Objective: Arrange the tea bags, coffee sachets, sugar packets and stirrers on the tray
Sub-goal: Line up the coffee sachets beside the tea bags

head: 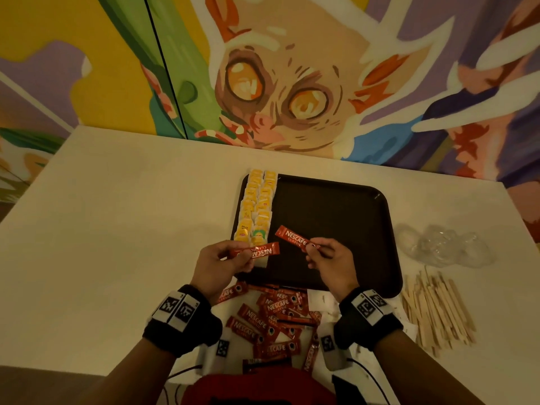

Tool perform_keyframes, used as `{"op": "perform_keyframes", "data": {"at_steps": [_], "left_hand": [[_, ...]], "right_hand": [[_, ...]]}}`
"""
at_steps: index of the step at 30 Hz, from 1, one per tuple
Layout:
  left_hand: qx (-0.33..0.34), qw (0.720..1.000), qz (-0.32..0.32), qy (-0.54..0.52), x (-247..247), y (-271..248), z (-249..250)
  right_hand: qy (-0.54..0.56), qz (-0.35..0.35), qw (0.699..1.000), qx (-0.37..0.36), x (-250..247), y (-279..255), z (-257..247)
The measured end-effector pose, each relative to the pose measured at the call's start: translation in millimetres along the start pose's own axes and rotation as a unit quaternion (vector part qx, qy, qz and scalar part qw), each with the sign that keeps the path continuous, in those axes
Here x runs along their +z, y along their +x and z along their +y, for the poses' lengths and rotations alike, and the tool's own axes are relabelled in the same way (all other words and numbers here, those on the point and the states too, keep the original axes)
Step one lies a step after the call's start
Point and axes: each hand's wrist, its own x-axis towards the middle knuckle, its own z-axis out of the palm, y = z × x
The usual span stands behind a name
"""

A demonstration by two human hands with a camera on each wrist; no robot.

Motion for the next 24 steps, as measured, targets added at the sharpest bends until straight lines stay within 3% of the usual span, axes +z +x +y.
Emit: {"op": "perform_keyframes", "data": {"at_steps": [12, 24], "left_hand": [[0.006, 0.999, 0.050, -0.015, 13, 47, 24], [-0.030, 0.998, 0.054, -0.025, 22, 72, 19]], "right_hand": [[-0.114, 0.057, 0.992, -0.011, 24, 142, -51], [-0.296, 0.007, 0.954, 0.048, 31, 215, -64]]}}
